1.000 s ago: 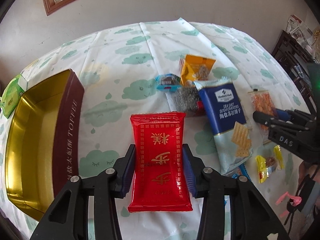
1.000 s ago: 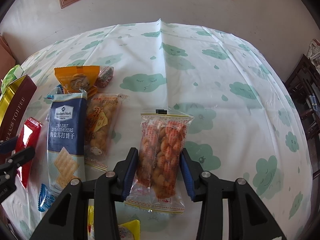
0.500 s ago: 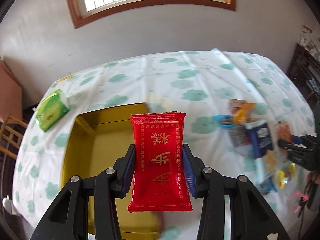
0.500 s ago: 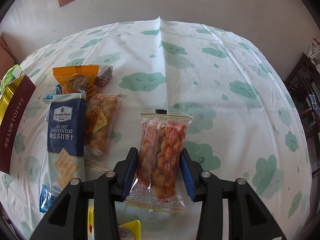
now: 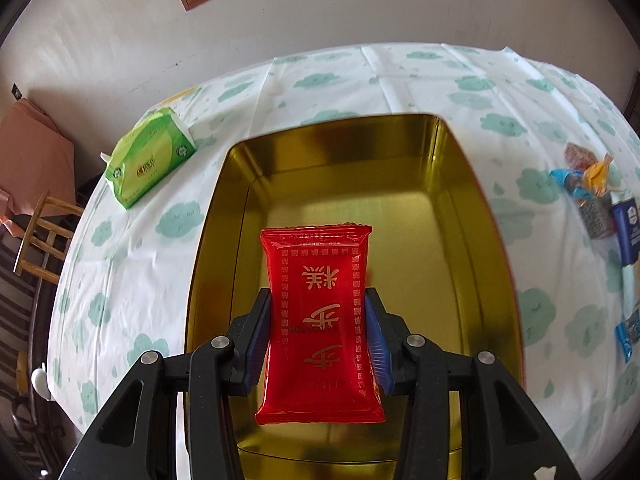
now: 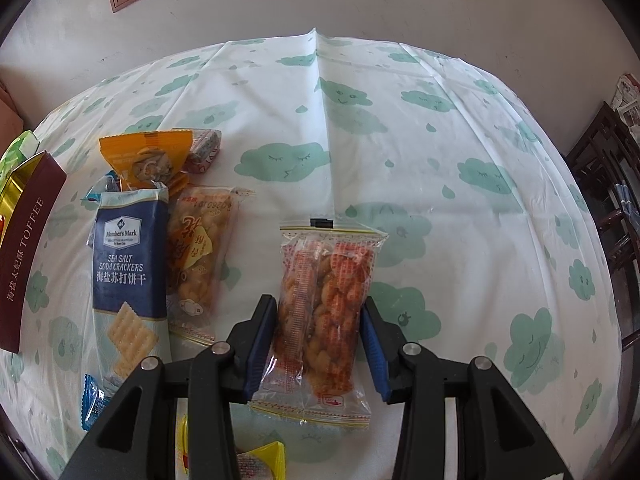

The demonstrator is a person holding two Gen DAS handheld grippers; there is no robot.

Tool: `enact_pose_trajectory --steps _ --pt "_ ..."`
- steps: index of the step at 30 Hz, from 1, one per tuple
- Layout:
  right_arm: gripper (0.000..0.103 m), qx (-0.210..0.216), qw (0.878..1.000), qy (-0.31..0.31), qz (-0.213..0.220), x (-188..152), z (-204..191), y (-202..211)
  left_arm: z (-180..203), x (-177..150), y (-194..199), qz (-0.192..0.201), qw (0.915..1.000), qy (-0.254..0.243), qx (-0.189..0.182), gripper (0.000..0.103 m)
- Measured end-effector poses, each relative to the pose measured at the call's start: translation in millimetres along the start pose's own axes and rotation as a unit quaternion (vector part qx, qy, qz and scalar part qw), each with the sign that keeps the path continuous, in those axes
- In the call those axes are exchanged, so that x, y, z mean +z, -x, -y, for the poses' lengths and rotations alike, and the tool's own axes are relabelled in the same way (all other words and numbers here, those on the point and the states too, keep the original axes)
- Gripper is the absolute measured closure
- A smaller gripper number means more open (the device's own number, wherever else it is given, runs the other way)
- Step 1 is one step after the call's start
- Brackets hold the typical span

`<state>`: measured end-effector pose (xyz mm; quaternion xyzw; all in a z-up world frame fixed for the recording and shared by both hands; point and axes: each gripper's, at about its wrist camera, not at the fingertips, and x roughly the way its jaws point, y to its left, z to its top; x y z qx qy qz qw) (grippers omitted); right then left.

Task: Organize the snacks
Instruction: 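Carry the red packet into the gold tin and open the left tool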

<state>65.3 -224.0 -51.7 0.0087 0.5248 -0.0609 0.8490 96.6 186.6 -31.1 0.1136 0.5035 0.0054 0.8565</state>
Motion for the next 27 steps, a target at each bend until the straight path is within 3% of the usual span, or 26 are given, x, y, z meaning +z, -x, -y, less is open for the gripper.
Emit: enact_pose_trajectory --steps 11,27 --pt "0.06 0.0 1.0 -0.002 0.0 0 0 0 -3 -10 -15 -0.023 0.9997 0.007 -0.01 0.063" --pt "0.06 0.0 1.0 -0.004 0.003 0 1 -1 -8 -11 -9 -0.006 0.999 0.031 -0.031 0.059"
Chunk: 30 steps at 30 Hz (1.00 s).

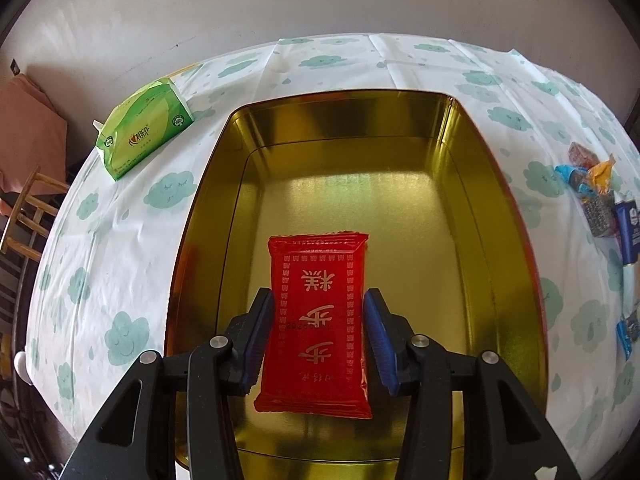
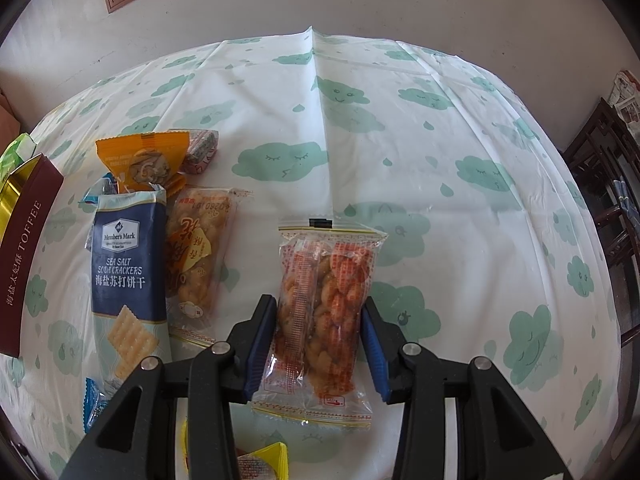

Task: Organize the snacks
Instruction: 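Carry the red packet into the gold tin and open the left tool, then carry the twisted-dough bag into the tin and open the right tool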

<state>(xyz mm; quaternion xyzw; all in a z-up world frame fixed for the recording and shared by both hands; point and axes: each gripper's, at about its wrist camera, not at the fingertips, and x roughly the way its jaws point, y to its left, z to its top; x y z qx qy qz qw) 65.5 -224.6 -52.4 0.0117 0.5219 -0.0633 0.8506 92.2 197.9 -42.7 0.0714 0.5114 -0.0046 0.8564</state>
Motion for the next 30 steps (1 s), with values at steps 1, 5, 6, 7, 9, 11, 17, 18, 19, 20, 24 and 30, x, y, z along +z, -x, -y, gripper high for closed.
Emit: enact_pose_trajectory --steps 1,5,6,7,9,11,17,18,19,20,24,30 --pt "0.06 0.0 1.0 -0.001 0.001 0 0 0 0 0 3 0.005 1.0 0.003 -0.003 0.058" --pt "0.061 -0.002 1.0 -0.003 0.004 -1 1 1 2 2 16 0.024 0.9996 0.01 -0.012 0.046" --pt "0.062 -0.002 1.0 -0.004 0.005 -2 0 1 3 3 20 0.03 0.9993 0.012 -0.016 0.044" --pt "0.062 -0.003 1.0 -0.005 0.006 -2 0 2 4 3 24 0.035 0.9991 0.014 -0.02 0.039" --pt "0.063 -0.01 1.0 -0.001 0.01 -4 -2 3 6 3 32 0.048 0.9983 0.021 -0.024 0.035" --pt "0.063 -0.014 1.0 0.001 0.013 -5 -5 5 8 3 37 0.056 0.9977 0.028 -0.025 0.029" --pt "0.063 -0.024 0.999 -0.022 0.037 -4 -3 23 4 0 40 0.065 0.9964 0.05 -0.024 0.026" --pt "0.063 -0.026 0.998 -0.022 0.046 -3 -4 28 3 -1 41 0.068 0.9961 0.052 -0.019 0.026" --pt "0.063 -0.027 0.998 -0.022 0.056 -1 -6 35 2 -2 42 0.07 0.996 0.053 -0.016 0.024" --pt "0.063 -0.024 0.997 -0.022 0.064 1 -10 41 0 -3 42 0.072 0.9958 0.056 -0.011 0.023" --pt "0.063 0.001 0.996 -0.012 0.085 10 -32 60 -6 -8 46 0.083 0.9941 0.069 0.01 0.02" --pt "0.063 0.06 0.993 0.023 0.097 19 -90 79 -10 -17 57 0.097 0.9927 0.07 0.017 0.014"
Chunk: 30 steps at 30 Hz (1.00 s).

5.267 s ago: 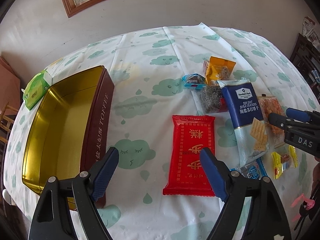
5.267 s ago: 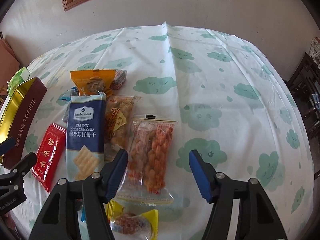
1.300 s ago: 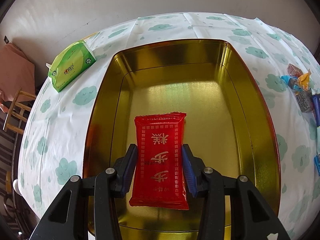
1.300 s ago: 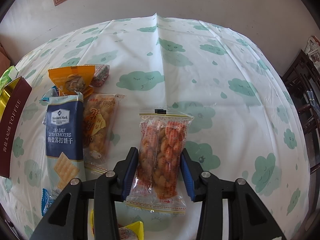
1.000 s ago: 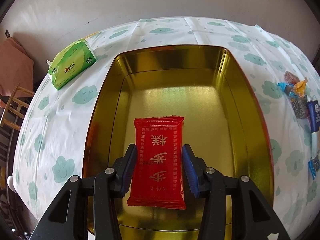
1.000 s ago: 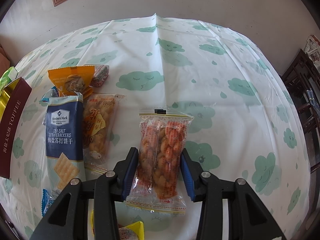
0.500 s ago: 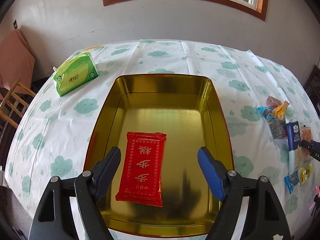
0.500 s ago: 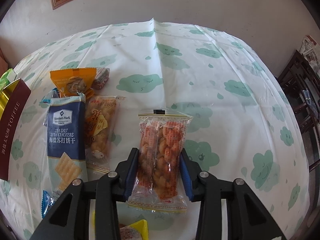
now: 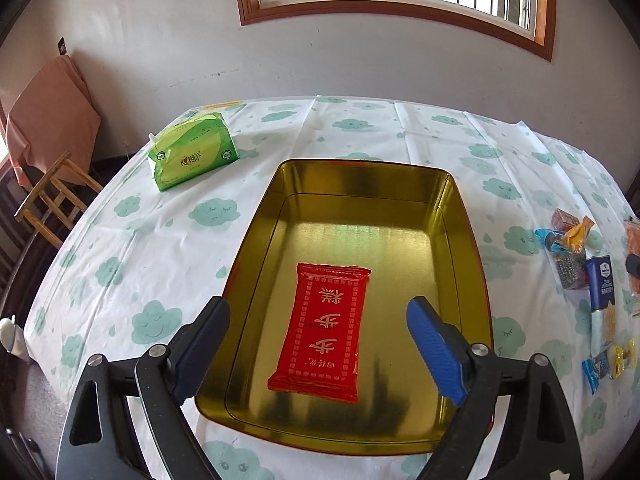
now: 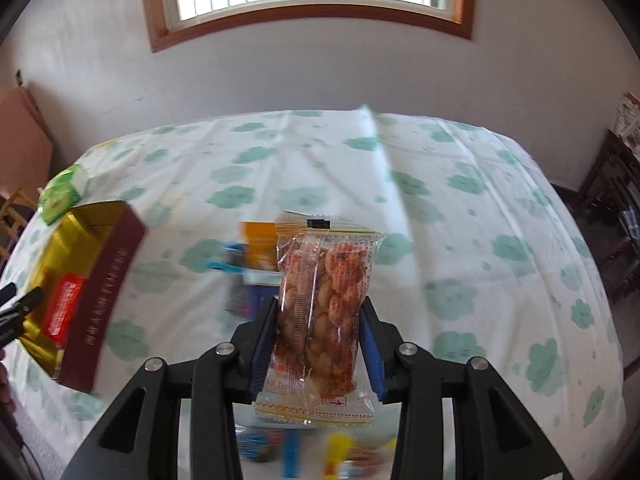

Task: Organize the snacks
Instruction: 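Carry the twisted-dough bag into the tin and open the right tool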

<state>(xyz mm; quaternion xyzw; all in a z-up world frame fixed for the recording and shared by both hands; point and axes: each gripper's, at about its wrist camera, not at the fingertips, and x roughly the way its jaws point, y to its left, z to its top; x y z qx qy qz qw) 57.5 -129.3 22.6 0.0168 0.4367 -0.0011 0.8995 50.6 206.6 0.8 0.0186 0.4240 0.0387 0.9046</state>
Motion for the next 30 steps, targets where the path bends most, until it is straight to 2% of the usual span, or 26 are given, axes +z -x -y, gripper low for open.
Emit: enact_pose_trajectory --steps 5,16,21,30 --pt "0.063 0.05 0.998 0.031 -0.007 5 -60 -1 -12 -2 8 0.005 0.9998 0.003 0.021 0.012" --pt "0.063 0.142 0.985 0.095 -0.04 -5 -173 -13 -64 -20 10 -0.019 0.9963 0.064 0.055 0.011" --pt "0.063 0.156 0.979 0.12 -0.052 -9 -204 -20 -77 -26 7 -0.028 0.9944 0.079 0.065 0.011" --pt "0.063 0.164 0.974 0.14 -0.071 -12 -232 -38 -83 -28 1 -0.04 0.9926 0.086 0.076 0.011"
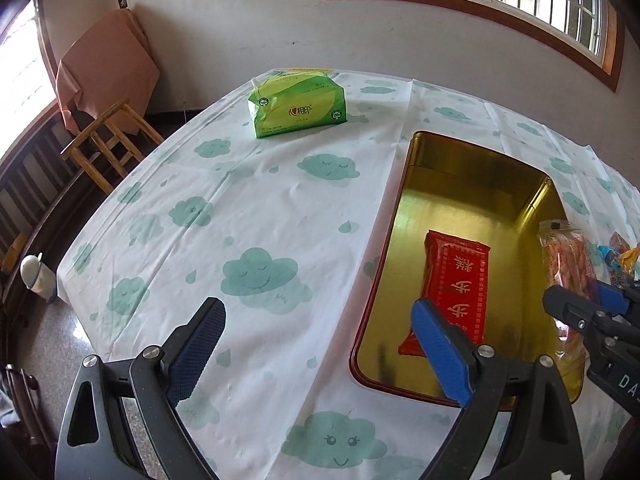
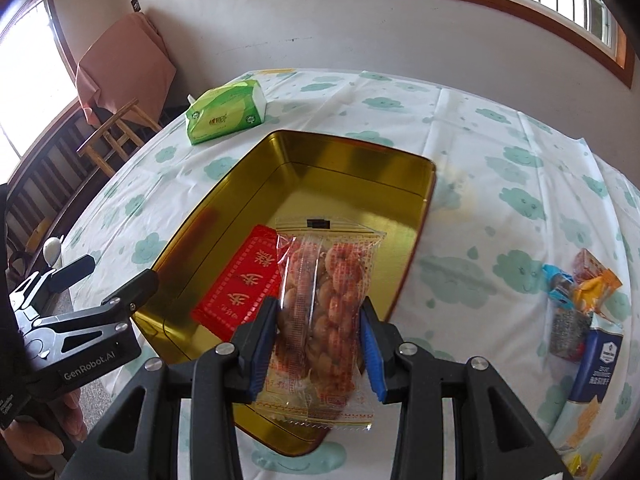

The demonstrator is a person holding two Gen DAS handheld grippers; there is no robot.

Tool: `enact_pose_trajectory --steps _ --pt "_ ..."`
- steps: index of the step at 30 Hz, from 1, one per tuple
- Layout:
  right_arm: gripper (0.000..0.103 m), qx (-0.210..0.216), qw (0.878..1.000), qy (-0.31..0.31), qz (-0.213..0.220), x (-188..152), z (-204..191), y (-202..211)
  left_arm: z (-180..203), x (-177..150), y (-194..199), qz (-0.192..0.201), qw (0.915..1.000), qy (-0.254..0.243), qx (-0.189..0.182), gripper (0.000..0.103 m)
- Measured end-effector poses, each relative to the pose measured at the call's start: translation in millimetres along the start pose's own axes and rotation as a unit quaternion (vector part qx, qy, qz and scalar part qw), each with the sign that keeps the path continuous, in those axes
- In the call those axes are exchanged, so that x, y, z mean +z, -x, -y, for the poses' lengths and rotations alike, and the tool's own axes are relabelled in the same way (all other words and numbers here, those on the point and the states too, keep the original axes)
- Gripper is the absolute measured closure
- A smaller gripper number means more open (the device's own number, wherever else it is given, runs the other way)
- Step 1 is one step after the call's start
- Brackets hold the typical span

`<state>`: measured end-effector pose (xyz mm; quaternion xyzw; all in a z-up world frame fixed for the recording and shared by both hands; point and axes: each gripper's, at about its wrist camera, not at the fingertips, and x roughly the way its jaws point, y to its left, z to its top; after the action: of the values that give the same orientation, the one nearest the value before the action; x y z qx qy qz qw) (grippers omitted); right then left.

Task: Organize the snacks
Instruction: 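Carry the twisted-dough bag into the tin and open the right tool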

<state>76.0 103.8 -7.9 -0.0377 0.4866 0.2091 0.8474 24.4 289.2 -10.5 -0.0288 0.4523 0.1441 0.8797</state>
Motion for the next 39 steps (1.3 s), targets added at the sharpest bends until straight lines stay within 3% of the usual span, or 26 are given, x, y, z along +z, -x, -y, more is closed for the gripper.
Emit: enact_pose_trajectory --steps 20,31,39 --pt "0.063 -0.057 0.998 0.018 -0.022 -8 -1 -20 0 -3 -5 -0.008 1.0 0.005 -0.004 0.011" --pt "0.062 -0.026 0.999 0.027 -0.018 -13 -4 -18 1 -3 0 -0.005 1.0 0.008 -0.003 0.011" --pt "0.061 -0.008 1.0 0.005 0.026 -16 17 16 11 -1 8 0.003 0.9999 0.002 -0.01 0.011"
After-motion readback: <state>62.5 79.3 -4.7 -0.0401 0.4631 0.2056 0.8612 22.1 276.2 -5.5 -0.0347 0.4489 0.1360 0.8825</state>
